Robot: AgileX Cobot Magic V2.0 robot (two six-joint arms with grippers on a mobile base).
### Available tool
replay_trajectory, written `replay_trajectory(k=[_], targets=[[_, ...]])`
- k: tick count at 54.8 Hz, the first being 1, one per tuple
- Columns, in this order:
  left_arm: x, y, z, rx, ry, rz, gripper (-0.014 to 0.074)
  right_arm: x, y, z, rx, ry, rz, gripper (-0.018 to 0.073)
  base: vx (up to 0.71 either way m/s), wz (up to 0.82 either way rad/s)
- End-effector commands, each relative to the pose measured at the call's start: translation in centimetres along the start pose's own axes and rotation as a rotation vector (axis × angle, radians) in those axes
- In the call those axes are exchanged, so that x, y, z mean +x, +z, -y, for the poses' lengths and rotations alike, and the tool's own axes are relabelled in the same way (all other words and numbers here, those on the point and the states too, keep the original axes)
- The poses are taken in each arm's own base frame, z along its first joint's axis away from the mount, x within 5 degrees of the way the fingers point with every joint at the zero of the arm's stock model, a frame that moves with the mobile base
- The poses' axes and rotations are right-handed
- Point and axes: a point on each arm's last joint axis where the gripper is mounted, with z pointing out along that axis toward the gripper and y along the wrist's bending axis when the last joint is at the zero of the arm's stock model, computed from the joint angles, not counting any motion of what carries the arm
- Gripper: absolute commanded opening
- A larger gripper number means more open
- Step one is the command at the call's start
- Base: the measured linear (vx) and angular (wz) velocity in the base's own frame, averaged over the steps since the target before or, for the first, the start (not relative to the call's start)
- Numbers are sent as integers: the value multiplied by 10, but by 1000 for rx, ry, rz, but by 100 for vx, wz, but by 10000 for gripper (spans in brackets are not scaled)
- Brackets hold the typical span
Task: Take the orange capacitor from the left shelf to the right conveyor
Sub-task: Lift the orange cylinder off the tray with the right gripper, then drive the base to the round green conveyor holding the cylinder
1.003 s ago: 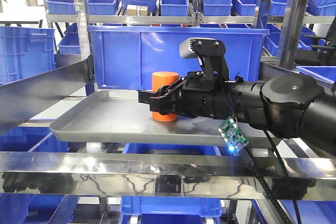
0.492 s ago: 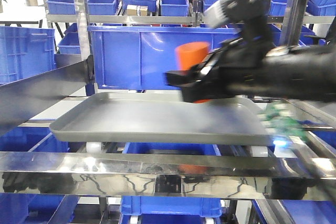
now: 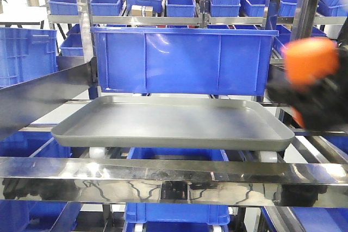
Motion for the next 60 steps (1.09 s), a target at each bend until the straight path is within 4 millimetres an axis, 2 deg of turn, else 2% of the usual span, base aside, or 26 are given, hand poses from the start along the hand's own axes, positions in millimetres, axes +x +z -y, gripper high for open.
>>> replay_trajectory(k=[1,12,20,27,34,60], targets=[[-18,-2,2,17,-11,114,-6,10,-24,-1,55,-13,170,-8,0,0],[-18,-2,2,17,-11,114,-6,75,-59,-14,101,-24,322,-8,0,0],[-18,-2,2,17,-11,114,-6,118,-72,-22,113,-25,369,-8,0,0],[-18,-2,2,17,-11,114,-6,143,-76,-27,117,-25,384,-8,0,0],[-18,-2,2,17,-11,114,-6,152,-82,-29,121,-26,406,-8,0,0],[-18,-2,2,17,-11,114,-6,152,-84,-29,122,-26,411,-8,0,0]])
